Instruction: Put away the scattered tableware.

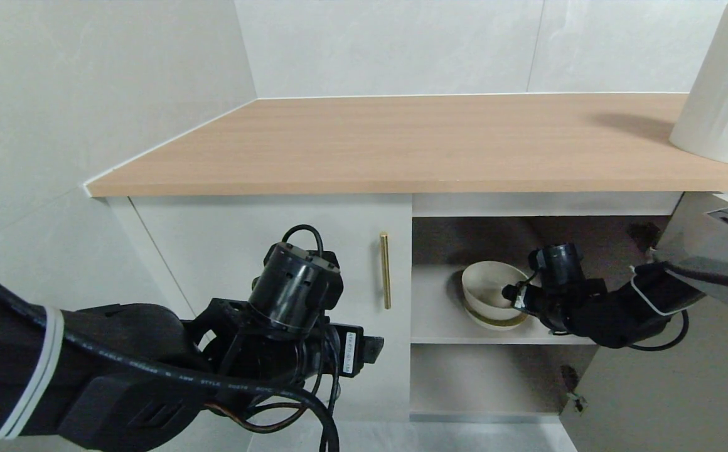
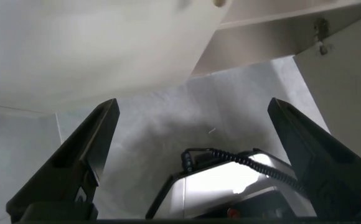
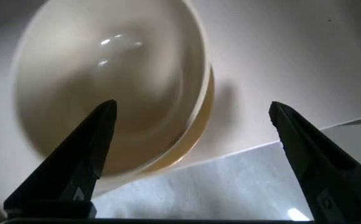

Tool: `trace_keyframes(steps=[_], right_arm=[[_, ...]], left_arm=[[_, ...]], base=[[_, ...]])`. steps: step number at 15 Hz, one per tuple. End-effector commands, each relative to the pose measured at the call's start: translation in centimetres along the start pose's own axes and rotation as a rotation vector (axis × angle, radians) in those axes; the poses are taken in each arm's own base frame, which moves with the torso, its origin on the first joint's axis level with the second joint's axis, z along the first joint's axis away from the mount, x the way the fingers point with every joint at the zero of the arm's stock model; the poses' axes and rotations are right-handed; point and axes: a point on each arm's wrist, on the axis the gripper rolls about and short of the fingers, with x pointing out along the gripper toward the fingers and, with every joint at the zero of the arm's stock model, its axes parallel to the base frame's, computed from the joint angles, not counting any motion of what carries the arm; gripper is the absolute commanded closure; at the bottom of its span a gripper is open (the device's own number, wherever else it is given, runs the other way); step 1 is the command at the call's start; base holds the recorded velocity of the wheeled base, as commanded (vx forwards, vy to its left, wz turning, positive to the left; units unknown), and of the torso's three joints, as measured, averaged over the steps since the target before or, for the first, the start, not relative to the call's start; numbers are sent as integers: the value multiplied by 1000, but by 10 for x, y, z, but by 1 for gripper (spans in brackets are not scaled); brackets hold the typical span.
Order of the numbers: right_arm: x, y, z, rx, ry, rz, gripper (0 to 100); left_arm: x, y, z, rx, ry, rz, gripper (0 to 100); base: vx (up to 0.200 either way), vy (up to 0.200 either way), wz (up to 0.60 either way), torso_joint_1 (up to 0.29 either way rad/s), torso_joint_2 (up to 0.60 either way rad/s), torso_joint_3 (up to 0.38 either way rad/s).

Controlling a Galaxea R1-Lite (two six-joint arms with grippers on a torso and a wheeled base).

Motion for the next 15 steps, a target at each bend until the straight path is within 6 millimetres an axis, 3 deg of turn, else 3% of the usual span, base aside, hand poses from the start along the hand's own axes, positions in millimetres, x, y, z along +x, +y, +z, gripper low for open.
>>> trace_keyframes(steps=[1,2,4,7,9,12,15], right_arm=[[-32,3,13,-14,17,26,0],[-55,6,20,-30,62,61,0],[-104,1,31,-48,145,126,0],[-164,-21,26,-80,138,180,0],[-196,-33,20,-110,115,217,0],[-220,-49,5,-144,184,224,0],[-228,-42,-7,-223,201,259,0]], left_arm=[[-7,18,20,-75,-64,33,0],[-23,39,40,-135,-141,64,0],[-61,66,57,-201,-241,82,0],[-110,70,27,-99,-196,41,0],[-129,74,2,-53,-171,-20,0],[-135,78,-9,-42,-158,-37,0],[-131,76,-15,-10,-131,-37,0]], base=[[0,0,0,0,0,0],[0,0,0,0,0,0],[0,0,0,0,0,0],[0,0,0,0,0,0],[0,0,0,0,0,0],[0,0,0,0,0,0],[0,0,0,0,0,0]])
